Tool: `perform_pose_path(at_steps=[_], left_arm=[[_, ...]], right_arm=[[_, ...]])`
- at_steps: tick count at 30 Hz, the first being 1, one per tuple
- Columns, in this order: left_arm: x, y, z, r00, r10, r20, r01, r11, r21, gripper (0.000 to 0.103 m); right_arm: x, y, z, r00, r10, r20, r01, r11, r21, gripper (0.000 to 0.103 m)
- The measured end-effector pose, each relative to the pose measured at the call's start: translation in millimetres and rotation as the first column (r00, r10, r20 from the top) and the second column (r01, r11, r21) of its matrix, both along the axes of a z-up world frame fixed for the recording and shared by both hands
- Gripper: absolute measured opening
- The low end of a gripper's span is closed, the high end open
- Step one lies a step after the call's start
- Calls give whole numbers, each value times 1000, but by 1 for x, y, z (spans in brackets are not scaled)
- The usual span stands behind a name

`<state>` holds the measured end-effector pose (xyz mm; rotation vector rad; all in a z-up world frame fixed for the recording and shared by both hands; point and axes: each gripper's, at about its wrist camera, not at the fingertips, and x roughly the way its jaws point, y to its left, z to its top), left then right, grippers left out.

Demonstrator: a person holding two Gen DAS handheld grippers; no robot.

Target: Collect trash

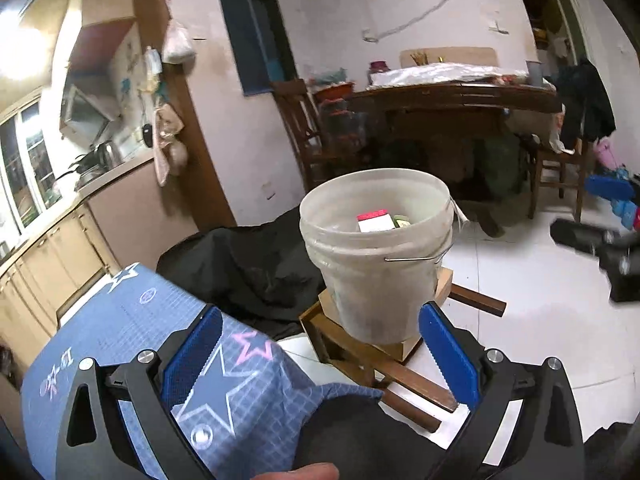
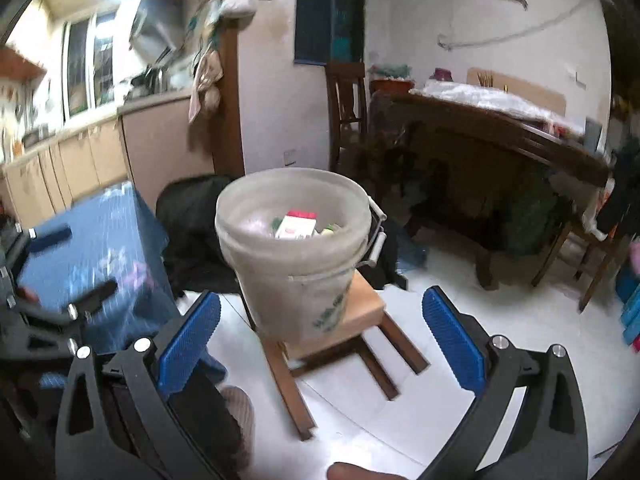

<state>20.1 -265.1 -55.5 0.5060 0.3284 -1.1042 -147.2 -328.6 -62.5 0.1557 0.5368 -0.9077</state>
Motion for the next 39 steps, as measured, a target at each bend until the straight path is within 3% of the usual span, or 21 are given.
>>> perform_pose_path(at_steps=[5, 11, 18, 30, 34, 39], left_arm=[[-20, 27, -4, 996, 85, 17, -85, 996, -6, 98], [-31, 62, -3, 984, 171, -55, -173, 984, -32, 98], [-46, 79, 2, 987, 162, -18, -163, 982, -92, 98], [-60, 70, 7, 989, 144, 42, -137, 981, -135, 98], [-58, 69, 9, 987, 156, 38, -149, 979, -137, 98], [-54, 72, 22, 981, 192, 10, -186, 962, -201, 98]], right_arm=[[-16, 17, -3, 1000, 4, 12, -4, 1000, -19, 97], [-23, 33, 1, 1000, 11, 12, -11, 998, -55, 97], [-19, 42, 5, 1000, 23, 16, -22, 998, -55, 97], [-20, 46, 6, 1000, 20, 9, -20, 997, -74, 98], [-22, 47, 7, 1000, 21, 15, -19, 996, -82, 98], [-28, 49, 14, 999, 0, 37, 5, 993, -118, 98]])
